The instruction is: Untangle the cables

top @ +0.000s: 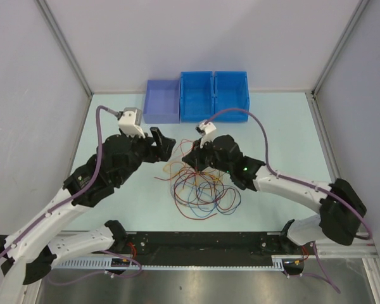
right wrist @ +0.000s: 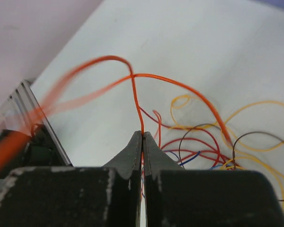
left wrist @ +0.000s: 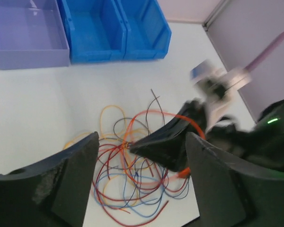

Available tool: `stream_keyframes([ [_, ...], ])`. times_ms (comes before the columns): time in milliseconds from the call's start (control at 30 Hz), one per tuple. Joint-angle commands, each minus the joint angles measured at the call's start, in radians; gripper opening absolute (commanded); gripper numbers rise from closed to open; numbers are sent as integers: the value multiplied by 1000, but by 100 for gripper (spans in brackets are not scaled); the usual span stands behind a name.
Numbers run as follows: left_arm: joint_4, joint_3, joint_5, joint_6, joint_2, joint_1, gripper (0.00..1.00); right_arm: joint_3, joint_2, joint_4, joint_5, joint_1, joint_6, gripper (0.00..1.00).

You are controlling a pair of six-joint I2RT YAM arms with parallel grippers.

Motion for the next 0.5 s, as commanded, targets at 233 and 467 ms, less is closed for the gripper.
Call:
stream_keyframes([
  [233, 234, -423, 234, -75, -188, 6, 78, 134, -277, -162, 82, -101, 50, 0],
  [467, 456, -534, 383, -34, -157, -28, 74, 137, -340, -222, 68, -152, 96, 0],
])
